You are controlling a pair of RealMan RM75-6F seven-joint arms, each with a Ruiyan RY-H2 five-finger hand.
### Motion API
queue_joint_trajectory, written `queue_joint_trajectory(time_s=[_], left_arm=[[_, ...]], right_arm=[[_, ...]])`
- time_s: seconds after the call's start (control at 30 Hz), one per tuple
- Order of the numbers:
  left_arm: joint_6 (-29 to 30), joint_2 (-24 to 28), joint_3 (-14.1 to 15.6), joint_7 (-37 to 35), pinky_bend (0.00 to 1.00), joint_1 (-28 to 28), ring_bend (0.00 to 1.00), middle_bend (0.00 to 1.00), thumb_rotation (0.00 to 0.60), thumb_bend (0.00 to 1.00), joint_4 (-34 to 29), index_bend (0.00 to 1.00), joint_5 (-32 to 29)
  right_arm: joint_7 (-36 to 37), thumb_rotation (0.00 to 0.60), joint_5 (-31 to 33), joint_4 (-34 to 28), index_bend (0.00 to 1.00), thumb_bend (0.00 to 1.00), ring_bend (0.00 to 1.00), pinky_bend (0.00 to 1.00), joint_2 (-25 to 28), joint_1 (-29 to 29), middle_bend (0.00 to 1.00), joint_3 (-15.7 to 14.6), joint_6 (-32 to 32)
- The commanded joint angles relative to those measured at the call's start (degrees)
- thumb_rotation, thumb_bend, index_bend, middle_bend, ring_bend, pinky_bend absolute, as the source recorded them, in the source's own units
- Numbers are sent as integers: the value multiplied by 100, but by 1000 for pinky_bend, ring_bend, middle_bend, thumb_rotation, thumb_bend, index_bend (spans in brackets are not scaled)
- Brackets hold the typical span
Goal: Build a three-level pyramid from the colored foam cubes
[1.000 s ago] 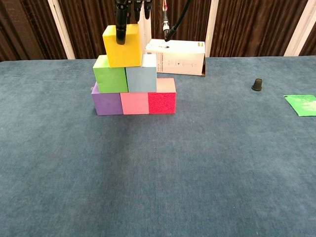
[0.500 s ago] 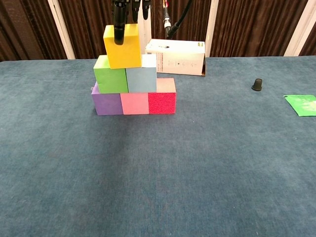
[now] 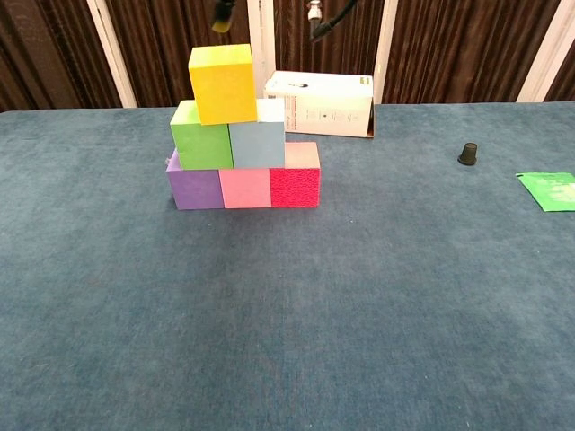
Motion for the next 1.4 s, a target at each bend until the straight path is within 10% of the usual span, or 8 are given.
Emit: queue_joint_trajectory(time_s=[0.03,0.27,0.53,0.93,1.4], left_arm=[[13,-8,13,-30,0,0,0,0,600,260,-6,132,40],[-90,28,82,-239,0,-15,0,0,600,260,28,130,173],[3,176,244,-552,0,81,0,0,600,260,-141,130,536],[49,345,473,-594,0,174,0,0,600,260,-420,130,854],[143,621,791,-729,0,425,0,0,600,260,-638,129,1129]], right_arm=[[390,600,-238,-787,84,338,0,0,595,-525,34,-128,320],[1174,600,-983,-2297,84,338,0,0,1716,-1770,34,-387,373],[3342,600,-4218,-3084,84,338,0,0,2584,-4152,34,-1284,832],[5978,600,-8478,-1966,84,338,0,0,2607,-6543,34,-3031,1819],[6081,600,-10096,-756,84,338,0,0,1958,-7719,34,-4246,2820]])
